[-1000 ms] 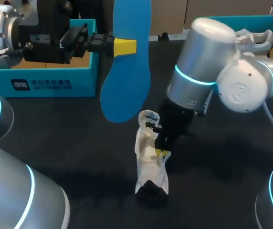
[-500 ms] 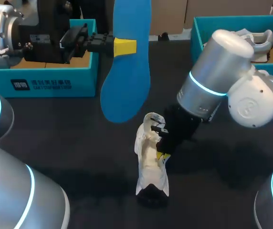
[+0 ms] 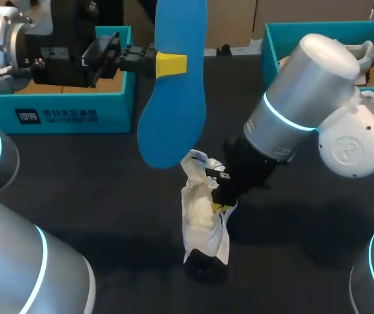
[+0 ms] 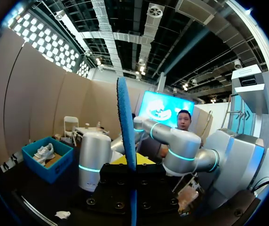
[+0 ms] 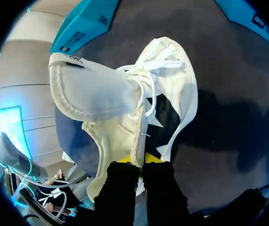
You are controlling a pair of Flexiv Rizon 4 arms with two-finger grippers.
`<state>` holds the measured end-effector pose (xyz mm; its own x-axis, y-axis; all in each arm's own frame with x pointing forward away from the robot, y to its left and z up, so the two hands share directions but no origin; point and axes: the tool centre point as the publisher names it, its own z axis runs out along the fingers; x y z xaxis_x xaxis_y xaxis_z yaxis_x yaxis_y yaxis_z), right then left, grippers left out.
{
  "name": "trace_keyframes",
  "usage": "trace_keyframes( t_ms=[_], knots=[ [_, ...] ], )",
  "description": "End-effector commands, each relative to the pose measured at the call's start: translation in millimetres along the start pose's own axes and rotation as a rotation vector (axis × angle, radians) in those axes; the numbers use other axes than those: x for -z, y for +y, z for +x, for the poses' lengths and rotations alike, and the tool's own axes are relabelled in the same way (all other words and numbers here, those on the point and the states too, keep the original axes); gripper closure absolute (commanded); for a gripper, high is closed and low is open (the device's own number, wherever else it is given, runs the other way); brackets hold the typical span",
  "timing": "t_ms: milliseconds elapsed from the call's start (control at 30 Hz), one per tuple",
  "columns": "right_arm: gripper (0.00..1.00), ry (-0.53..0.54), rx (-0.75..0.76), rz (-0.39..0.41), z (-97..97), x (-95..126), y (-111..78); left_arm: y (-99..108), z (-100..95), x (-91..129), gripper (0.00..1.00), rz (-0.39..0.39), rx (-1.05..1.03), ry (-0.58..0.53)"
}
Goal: Take the shoe out of the shoebox, open the shoe tongue, remove and reinsert the insole, then place the shoe into the shoebox
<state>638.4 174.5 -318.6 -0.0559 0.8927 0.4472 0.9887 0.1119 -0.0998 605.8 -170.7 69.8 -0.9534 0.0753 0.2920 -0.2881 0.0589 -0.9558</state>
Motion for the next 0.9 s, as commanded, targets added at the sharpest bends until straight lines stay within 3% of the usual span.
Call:
trace_keyframes(
  t_ms=[33, 333, 800, 833, 900],
  knots=[
    [1.00, 0.037, 0.012, 0.003, -5.4, -2, 0.4, 1, -0.2, -2, 1.00, 0.001, 0.000, -0.001],
    [1.00, 0.065, 0.018, 0.018, -11.0, -15, 6.3, 1, -0.2, -2, 1.00, 0.001, 0.000, -0.001],
    [1.00, 0.108, 0.024, 0.015, -20.6, -32, -3.3, 1, -0.2, -2, 1.00, 0.001, 0.000, -0.001],
    [0.96, 0.110, 0.027, 0.016, -21.3, -32, -3.9, 1, -0.2, -2, 1.00, 0.001, 0.000, -0.001],
    [0.62, 0.102, 0.033, 0.021, -21.9, -32, -5.4, 1, -0.2, -2, 1.00, 0.001, 0.000, -0.001]
  ],
)
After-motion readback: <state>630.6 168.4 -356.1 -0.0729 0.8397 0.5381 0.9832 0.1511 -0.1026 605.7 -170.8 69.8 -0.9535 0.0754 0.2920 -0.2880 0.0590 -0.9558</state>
